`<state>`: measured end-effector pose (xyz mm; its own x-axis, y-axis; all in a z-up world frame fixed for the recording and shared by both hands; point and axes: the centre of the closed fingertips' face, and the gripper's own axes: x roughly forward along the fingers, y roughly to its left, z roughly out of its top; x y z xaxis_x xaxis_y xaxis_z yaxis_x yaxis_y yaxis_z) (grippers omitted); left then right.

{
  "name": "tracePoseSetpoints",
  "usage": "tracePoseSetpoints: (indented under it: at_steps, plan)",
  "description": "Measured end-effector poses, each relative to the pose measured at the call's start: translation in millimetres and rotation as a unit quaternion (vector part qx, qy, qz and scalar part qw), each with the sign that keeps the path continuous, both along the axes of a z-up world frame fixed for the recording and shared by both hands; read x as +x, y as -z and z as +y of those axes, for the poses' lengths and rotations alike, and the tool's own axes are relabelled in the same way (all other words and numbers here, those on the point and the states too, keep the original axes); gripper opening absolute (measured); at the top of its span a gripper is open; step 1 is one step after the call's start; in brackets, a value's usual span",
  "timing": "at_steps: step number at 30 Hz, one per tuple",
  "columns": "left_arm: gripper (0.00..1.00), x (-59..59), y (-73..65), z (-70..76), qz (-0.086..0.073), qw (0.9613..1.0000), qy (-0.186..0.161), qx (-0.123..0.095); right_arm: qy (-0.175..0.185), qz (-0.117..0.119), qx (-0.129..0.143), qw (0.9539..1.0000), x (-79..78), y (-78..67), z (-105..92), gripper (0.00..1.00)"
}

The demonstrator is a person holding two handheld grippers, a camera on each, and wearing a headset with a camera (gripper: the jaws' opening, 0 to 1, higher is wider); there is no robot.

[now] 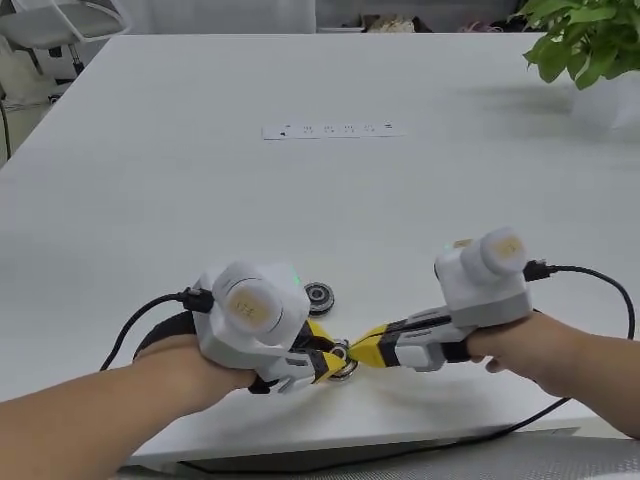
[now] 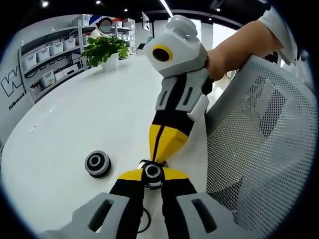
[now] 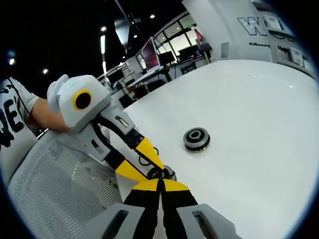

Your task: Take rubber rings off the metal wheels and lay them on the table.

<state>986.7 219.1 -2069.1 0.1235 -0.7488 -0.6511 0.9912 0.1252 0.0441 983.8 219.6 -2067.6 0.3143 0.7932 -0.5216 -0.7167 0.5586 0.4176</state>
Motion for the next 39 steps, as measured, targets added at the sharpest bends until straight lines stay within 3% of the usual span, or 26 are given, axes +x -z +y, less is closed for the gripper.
tracePoseSetpoints:
  at_steps: [3, 4, 5, 6, 7, 12, 28, 29, 30, 39]
  plan:
    - [0.08, -0.3, 0.0, -0.6, 0.0, 1.0, 0.0, -0.001, -0.007, -0.001, 0.009, 0.9999, -1.1, -2.2, 4.2, 0.0]
    - [0.08, -0.4, 0.0, -1.1, 0.0, 1.0, 0.0, -0.002, -0.029, 0.001, 0.037, 0.9989, -7.4, -9.7, 13.6, 0.0]
    - [0.08, -0.2, -0.2, -1.6, -0.001, 1.0, 0.001, -0.002, -0.011, -0.011, 0.038, 0.9991, -0.4, -13.9, 12.7, 0.0]
    - [0.08, -0.3, -0.1, -1.6, -0.001, 1.0, 0.001, -0.002, -0.024, -0.007, 0.03, 0.9992, -4.3, -12.5, 11.5, 0.0]
    - [0.08, -0.3, -0.3, -1.7, 0.0, 1.0, 0.0, -0.003, -0.025, -0.018, 0.017, 0.9994, -2.1, -10.7, 10.7, 0.0]
    - [0.08, -0.5, -0.7, -1.6, 0.002, 1.0, -0.001, -0.004, -0.016, -0.016, 0.007, 0.9997, -2.2, -1.8, 2.1, 0.0]
    - [0.1, -1.8, -1.4, -2.0, 0.01, 0.9999, 0.013, 0.002, -0.014, -0.018, -0.001, 0.9997, -3.5, -0.6, -2.8, 0.0]
    - [0.12, -3.3, -2.2, -2.2, 0.022, 0.9997, 0.012, 0.0, -0.013, -0.018, 0.0, 0.9997, -3.5, -1.2, -2.8, 0.0]
    - [0.14, -3.5, -3.6, -2.7, 0.023, 0.9997, 0.011, -0.002, -0.012, -0.018, 0.001, 0.9998, -3.1, -1.5, -3.1, 0.0]
    - [0.19, -10.8, -18.2, 2.3, 0.021, 0.9994, 0.026, -0.011, -0.007, -0.018, 0.009, 0.9998, -3.2, -7.1, -5.1, 0.0]
